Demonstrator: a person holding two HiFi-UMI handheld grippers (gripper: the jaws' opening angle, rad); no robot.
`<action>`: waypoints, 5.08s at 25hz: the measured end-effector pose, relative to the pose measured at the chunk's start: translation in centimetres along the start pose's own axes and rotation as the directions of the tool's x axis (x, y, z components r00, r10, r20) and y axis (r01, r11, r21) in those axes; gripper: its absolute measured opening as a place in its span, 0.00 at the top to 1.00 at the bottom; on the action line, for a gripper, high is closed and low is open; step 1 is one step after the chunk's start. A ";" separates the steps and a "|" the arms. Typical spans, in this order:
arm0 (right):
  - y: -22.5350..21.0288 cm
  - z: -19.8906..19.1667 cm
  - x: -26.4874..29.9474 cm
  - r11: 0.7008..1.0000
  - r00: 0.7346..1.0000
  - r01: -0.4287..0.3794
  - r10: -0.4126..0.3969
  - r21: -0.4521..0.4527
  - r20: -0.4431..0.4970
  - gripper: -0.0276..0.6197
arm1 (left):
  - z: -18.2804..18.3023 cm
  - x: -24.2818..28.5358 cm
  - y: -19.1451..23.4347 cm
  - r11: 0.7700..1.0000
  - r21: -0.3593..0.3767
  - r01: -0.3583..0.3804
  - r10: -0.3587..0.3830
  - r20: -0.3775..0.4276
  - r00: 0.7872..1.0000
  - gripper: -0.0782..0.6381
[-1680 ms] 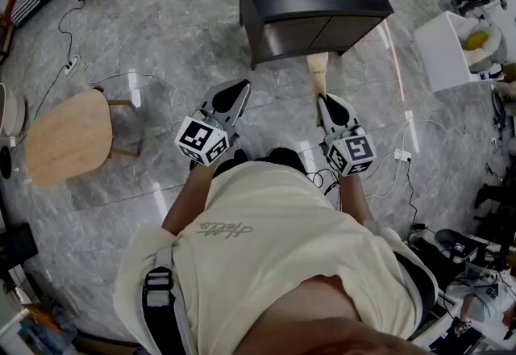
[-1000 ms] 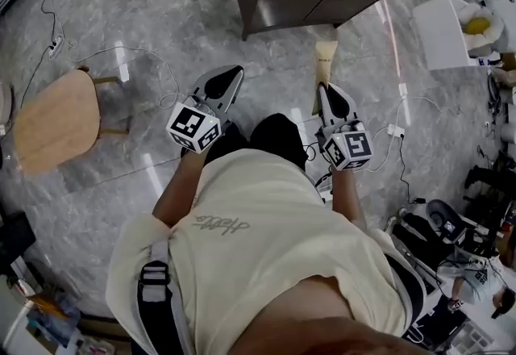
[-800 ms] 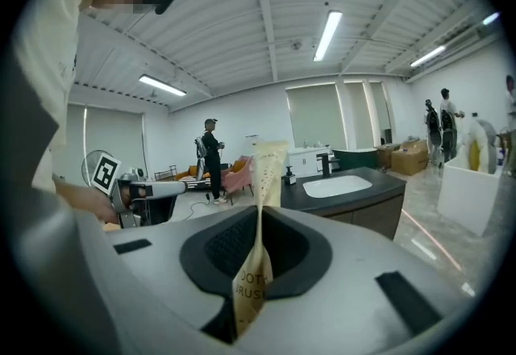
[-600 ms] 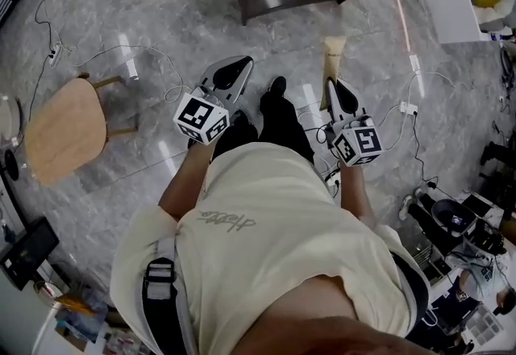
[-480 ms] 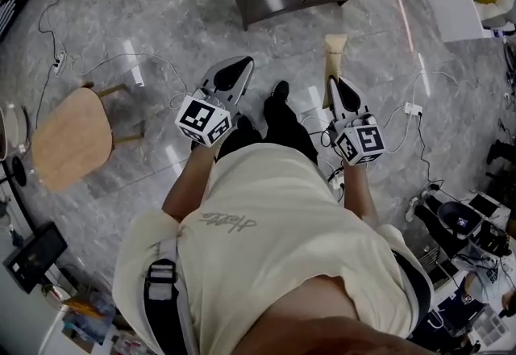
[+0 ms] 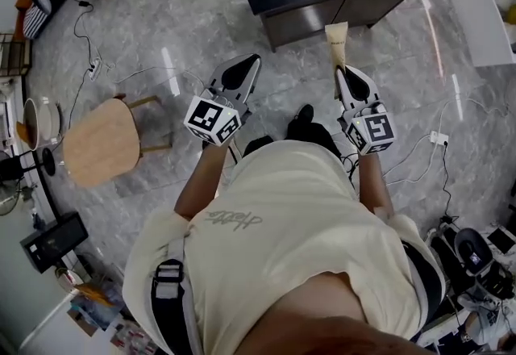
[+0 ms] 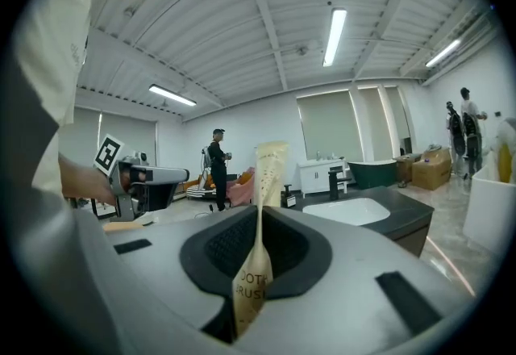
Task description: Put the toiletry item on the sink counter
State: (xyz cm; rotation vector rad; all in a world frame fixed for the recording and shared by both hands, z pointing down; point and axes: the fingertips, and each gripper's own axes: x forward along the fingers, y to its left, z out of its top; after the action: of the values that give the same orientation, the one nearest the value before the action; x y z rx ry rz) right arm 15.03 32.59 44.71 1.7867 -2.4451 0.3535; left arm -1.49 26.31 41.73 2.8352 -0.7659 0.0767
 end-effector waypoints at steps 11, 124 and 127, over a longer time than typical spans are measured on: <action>-6.8 -0.6 5.0 0.993 0.994 -0.103 0.104 0.059 -0.030 0.93 | -0.1 6.1 2.2 0.992 -0.061 -0.107 0.106 -0.011 0.994 0.89; -17.9 -13.7 58.9 0.994 0.779 -0.062 0.105 0.090 -0.619 0.93 | -3.5 26.4 48.5 0.910 -0.252 -0.329 0.300 -0.148 0.942 0.89; -17.5 -13.9 59.3 0.995 0.777 -0.051 0.092 0.084 -0.623 0.93 | -3.8 25.7 49.3 0.911 -0.252 -0.326 0.294 -0.156 0.943 0.89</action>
State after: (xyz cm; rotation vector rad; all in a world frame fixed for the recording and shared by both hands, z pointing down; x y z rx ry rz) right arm 12.35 -24.08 72.96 1.2935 -2.0248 0.8818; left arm -4.03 -27.19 57.03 2.4055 -1.1021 0.1658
